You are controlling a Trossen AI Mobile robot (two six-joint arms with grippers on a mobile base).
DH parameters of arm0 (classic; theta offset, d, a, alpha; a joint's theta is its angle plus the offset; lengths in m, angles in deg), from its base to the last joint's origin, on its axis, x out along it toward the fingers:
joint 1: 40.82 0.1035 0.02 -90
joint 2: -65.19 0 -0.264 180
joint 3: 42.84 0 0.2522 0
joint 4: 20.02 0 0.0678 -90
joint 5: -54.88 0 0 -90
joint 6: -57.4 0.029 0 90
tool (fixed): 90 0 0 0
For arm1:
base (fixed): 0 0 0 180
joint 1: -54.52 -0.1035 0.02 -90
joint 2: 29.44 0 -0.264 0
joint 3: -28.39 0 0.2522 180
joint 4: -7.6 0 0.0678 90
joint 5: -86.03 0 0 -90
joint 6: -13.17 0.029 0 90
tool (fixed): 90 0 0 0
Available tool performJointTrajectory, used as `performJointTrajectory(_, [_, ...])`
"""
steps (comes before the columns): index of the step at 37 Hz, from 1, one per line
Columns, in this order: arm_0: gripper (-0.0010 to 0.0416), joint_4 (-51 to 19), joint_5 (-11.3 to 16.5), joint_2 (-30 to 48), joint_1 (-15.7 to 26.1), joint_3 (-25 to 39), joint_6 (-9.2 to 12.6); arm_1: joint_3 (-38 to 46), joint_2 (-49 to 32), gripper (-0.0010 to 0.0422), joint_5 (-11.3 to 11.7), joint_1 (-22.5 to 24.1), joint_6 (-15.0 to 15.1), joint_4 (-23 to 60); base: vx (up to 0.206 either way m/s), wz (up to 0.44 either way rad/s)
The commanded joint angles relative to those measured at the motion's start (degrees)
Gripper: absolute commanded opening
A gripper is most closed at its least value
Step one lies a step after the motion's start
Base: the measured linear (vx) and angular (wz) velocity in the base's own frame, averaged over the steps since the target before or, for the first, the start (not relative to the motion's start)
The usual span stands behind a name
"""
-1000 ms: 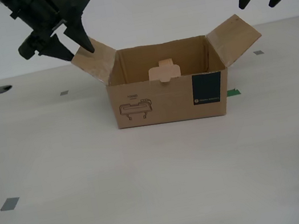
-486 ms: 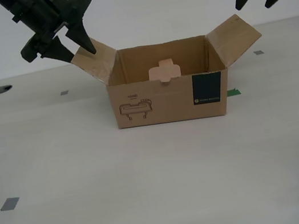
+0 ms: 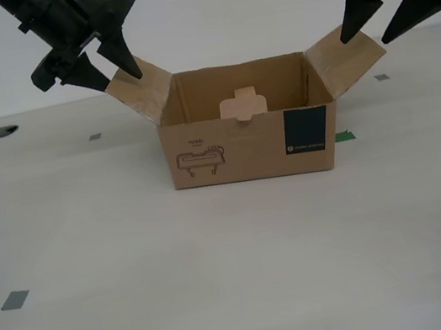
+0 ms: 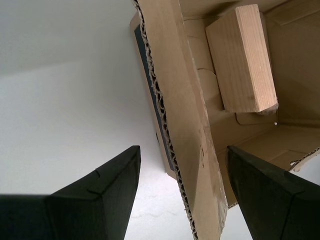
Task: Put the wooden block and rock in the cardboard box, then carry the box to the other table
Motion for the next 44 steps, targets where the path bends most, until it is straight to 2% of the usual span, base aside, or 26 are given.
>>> performJointTrajectory(1, [0.0350,3.1,0.3,0.0,0.0,-2.1,0.8,0.0,0.0,0.0228,-0.4,0.0,-0.1,-0.2,0.000,0.000])
performJointTrajectory(6, [0.0350,7.3,1.4,0.0,0.0,-4.7,1.4,0.0,0.0,0.0228,-1.9,0.0,-0.1,-0.6,0.000,0.000])
performJointTrajectory(15, [0.0351,14.7,6.4,0.0,0.0,-8.3,5.2,0.0,0.0,0.0228,-2.3,0.1,-0.1,-1.8,0.000,0.000])
performJointTrajectory(21, [0.0350,16.5,6.7,0.0,0.0,-9.0,5.6,0.0,0.0,0.0229,-3.1,0.1,-0.1,-2.1,0.000,0.000])
performJointTrajectory(25, [0.0351,18.4,8.8,0.0,0.0,-9.4,6.0,-0.2,0.0,0.0229,-3.1,0.1,0.4,-2.7,0.000,0.000])
performJointTrajectory(28, [0.0351,20.0,9.6,0.0,0.0,-9.9,7.2,-0.4,0.0,0.0228,-3.1,0.1,0.3,-3.1,0.000,0.000])
performJointTrajectory(35, [0.0351,20.2,9.7,2.2,0.0,-9.4,7.2,-2.8,0.0,0.0229,-3.1,0.1,0.2,-5.2,0.000,0.000])
performJointTrajectory(39, [0.0349,20.3,11.0,5.3,0.0,-8.6,7.2,-4.2,0.0,0.0229,-3.1,0.1,-0.2,-7.0,0.000,0.000])
performJointTrajectory(44, [0.0344,20.3,11.1,7.9,0.1,-8.2,7.1,-4.9,0.0,0.0229,-3.1,0.1,-0.4,-8.7,0.000,0.000])
